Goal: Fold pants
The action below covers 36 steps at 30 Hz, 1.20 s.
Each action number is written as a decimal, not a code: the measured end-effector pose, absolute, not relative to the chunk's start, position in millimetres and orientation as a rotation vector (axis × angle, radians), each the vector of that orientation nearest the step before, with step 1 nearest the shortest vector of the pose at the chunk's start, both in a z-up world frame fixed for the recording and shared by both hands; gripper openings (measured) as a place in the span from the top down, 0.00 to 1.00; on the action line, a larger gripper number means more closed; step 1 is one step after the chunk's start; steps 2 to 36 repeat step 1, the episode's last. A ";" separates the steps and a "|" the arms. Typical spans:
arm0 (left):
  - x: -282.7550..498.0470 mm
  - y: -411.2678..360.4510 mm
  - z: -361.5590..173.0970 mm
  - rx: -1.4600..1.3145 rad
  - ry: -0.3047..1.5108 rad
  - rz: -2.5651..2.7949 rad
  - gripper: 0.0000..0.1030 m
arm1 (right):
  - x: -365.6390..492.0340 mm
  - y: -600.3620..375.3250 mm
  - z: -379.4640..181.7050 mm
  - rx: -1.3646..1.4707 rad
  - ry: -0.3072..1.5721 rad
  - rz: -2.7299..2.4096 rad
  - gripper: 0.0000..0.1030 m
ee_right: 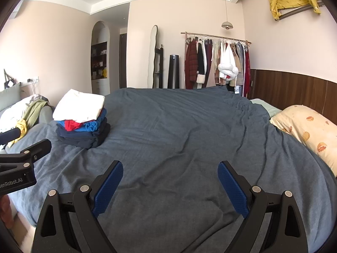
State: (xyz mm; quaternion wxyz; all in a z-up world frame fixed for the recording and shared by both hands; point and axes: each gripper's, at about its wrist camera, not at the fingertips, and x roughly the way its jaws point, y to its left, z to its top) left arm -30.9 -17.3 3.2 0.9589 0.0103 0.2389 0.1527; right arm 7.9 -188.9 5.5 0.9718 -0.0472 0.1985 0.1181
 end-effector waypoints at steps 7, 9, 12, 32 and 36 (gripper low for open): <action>-30.9 -16.7 3.0 0.019 0.485 0.310 0.00 | 7.7 -189.2 4.8 -0.096 0.401 0.238 0.10; -30.9 -16.7 3.0 0.019 0.485 0.310 0.00 | 7.7 -189.2 4.8 -0.096 0.401 0.238 0.10; -30.9 -16.7 3.0 0.019 0.485 0.310 0.00 | 7.7 -189.2 4.8 -0.096 0.401 0.238 0.10; -30.9 -16.7 3.0 0.019 0.485 0.310 0.00 | 7.7 -189.2 4.8 -0.096 0.401 0.238 0.10; -30.9 -16.7 3.0 0.019 0.485 0.310 0.00 | 7.7 -189.2 4.8 -0.096 0.401 0.238 0.10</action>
